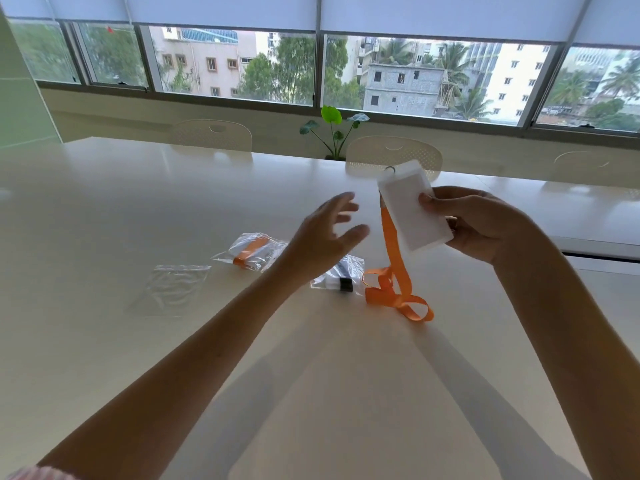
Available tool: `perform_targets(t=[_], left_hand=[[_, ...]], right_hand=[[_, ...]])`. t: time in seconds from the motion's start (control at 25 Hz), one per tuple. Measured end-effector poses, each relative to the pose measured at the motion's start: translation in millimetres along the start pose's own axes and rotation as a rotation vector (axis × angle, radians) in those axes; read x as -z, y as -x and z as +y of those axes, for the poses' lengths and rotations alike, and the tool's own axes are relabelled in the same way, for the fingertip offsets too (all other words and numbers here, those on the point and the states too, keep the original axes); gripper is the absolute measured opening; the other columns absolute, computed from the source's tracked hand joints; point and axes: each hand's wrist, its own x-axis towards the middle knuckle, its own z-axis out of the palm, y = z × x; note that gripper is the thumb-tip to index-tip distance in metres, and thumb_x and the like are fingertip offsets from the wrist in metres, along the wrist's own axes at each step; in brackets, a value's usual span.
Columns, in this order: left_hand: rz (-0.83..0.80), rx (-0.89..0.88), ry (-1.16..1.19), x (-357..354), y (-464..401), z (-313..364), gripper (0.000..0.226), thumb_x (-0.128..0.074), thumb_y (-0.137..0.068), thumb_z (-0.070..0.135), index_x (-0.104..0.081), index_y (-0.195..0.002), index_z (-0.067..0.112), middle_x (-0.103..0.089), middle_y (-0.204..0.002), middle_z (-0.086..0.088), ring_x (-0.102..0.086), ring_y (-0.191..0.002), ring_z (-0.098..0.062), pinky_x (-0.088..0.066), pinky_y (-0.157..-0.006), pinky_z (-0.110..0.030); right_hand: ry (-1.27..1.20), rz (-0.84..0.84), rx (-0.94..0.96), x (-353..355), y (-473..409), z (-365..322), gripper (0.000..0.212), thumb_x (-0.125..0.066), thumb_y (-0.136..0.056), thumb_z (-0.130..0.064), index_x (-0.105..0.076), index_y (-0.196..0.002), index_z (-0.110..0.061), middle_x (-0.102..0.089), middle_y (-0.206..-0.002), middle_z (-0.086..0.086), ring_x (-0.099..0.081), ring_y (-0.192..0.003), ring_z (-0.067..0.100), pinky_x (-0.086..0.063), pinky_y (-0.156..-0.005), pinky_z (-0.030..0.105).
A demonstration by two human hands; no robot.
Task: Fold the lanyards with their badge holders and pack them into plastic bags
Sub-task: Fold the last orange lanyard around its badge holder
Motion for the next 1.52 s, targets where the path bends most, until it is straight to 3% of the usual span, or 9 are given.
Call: perform_targets(t=[0.12,0.28,0.44,0.72,0.88,1.08,1.16,1.24,1.52], left_hand=[[-0.149,-0.024,0.159,-10.2,-25.3,23.1,0.044,-0.055,-0.094,0.030,-0.044,-0.133,0.015,-0.058,-0.127,-0.001,-0.055,-0.118,-0.014,-0.047,-0.096,-0.035],[-0.150,-0.011,0.429,-17.6,-26.4,26.2,0.019,-0.039,-0.100,0.011,-0.058,-0.099,0.015,-0.062,-0.074,0.001,-0.065,-0.070,-0.008,-0.054,-0.074,-0.025],[-0.191,-0.022,0.535,-25.0,-18.1,18.8,0.027,-0.032,-0.103,0.012,-0.052,-0.085,0.011,-0.046,-0.059,-0.006,-0.056,-0.053,-0.015,-0.052,-0.056,-0.023],[-0.352,0.118,0.576,-32.8,-11.7,16.5,0.032,-0.030,-0.102,0.010,-0.049,-0.076,0.011,-0.050,-0.050,0.001,-0.056,-0.047,-0.015,-0.053,-0.071,-0.040],[-0.420,0.177,0.624,-20.0,-6.0,23.3,0.033,-0.031,-0.103,0.016,-0.047,-0.074,0.012,-0.051,-0.050,0.000,-0.057,-0.046,-0.017,-0.054,-0.076,-0.037],[-0.486,0.210,0.704,-6.5,3.2,34.9,0.033,-0.033,-0.102,0.020,-0.047,-0.074,0.011,-0.052,-0.053,-0.002,-0.055,-0.045,-0.016,-0.053,-0.069,-0.033],[-0.478,0.227,0.705,-3.6,3.7,39.3,0.033,-0.034,-0.102,0.023,-0.048,-0.074,0.011,-0.052,-0.052,-0.001,-0.054,-0.044,-0.014,-0.053,-0.064,-0.030],[-0.467,0.228,0.720,1.4,3.7,41.8,0.033,-0.035,-0.102,0.026,-0.050,-0.076,0.011,-0.052,-0.051,0.001,-0.052,-0.044,-0.013,-0.053,-0.060,-0.027],[-0.423,0.316,0.952,28.6,-0.9,42.2,0.034,-0.040,-0.100,0.029,-0.052,-0.071,0.017,-0.038,-0.046,0.007,-0.038,-0.035,-0.008,-0.050,-0.052,-0.022]], right_hand=[[-0.009,-0.103,0.047,-10.4,3.1,-10.7,0.036,-0.068,-0.067,-0.014,-0.066,-0.102,-0.006,-0.073,-0.091,0.007,-0.071,-0.082,0.019,-0.058,-0.067,0.027],[-0.098,-0.076,0.162,-19.7,3.7,-25.1,0.026,-0.066,-0.072,-0.009,-0.065,-0.097,-0.004,-0.074,-0.086,0.006,-0.071,-0.080,0.018,-0.057,-0.067,0.025],[-0.209,0.102,0.257,-27.8,-3.3,-37.5,0.006,-0.067,-0.080,-0.002,-0.065,-0.083,-0.007,-0.073,-0.069,0.000,-0.069,-0.066,0.010,-0.053,-0.062,0.015],[-0.206,0.179,0.374,-45.9,-27.5,-47.1,0.010,-0.070,-0.077,0.000,-0.065,-0.076,-0.008,-0.064,-0.072,0.008,-0.057,-0.073,0.016,-0.050,-0.065,0.016],[-0.055,0.283,0.483,-44.5,-35.6,-34.8,0.012,-0.072,-0.077,-0.001,-0.065,-0.076,-0.010,-0.058,-0.060,0.000,-0.047,-0.053,0.009,-0.041,-0.054,0.017],[0.170,0.430,0.646,-42.8,-42.5,-12.1,0.012,-0.074,-0.074,-0.006,-0.067,-0.082,-0.011,-0.060,-0.072,0.008,-0.053,-0.070,0.017,-0.048,-0.068,0.029],[0.324,0.487,0.733,-42.1,-43.6,-3.9,0.013,-0.074,-0.074,-0.011,-0.069,-0.087,-0.011,-0.063,-0.076,0.006,-0.053,-0.069,0.013,-0.046,-0.066,0.020],[0.529,0.543,0.882,-38.8,-42.4,3.9,0.014,-0.073,-0.074,-0.013,-0.072,-0.088,-0.010,-0.067,-0.077,0.003,-0.053,-0.067,0.009,-0.041,-0.062,0.012],[0.993,0.545,1.390,-10.6,-40.9,27.4,0.010,-0.066,-0.084,-0.009,-0.073,-0.079,-0.004,-0.072,-0.077,0.007,-0.065,-0.073,0.030,-0.041,-0.076,0.021]])
